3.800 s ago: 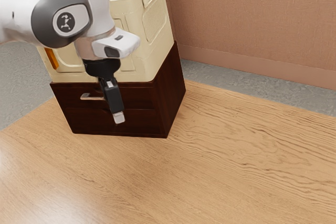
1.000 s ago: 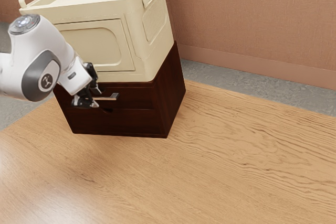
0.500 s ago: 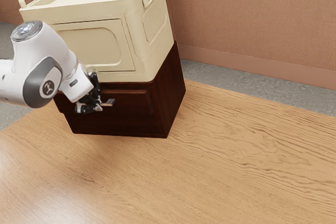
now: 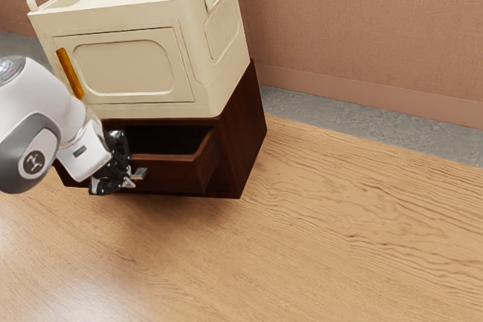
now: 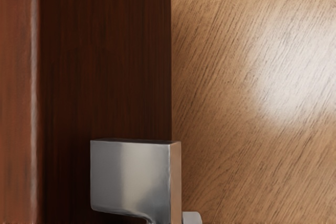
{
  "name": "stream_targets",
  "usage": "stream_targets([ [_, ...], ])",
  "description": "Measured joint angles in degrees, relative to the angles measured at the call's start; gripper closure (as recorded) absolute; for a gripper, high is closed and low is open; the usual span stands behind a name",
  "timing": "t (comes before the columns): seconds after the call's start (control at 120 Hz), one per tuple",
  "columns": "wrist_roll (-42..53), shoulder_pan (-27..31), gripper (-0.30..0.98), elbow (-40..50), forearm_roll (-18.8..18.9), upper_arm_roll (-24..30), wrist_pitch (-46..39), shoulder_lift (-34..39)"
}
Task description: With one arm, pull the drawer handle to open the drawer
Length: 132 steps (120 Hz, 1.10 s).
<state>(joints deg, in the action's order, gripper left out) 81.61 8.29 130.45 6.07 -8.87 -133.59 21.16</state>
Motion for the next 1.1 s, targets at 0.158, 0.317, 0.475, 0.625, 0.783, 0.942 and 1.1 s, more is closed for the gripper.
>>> stream_targets([
  [0.158, 0.1, 0.0, 0.79, 2.9, 0.1, 0.0, -0.1, 3.1],
  [0.317, 0.2, 0.1, 0.77, 5.6, 0.1, 0.0, 0.0, 6.5],
  [0.475, 0.3, 0.1, 0.76, 8.7, 0.1, 0.0, 0.0, 10.1],
  [0.625, 0.2, 0.2, 0.75, 11.1, 0.0, 0.0, 0.2, 13.2],
  [0.783, -0.5, 0.3, 0.75, 12.7, -0.1, 0.0, 0.5, 15.0],
  [0.942, -1.7, 0.4, 0.76, 13.5, -0.1, 0.1, 0.7, 16.1],
  [1.1, -2.7, 0.3, 0.75, 13.6, -0.1, 0.1, 1.5, 16.7],
])
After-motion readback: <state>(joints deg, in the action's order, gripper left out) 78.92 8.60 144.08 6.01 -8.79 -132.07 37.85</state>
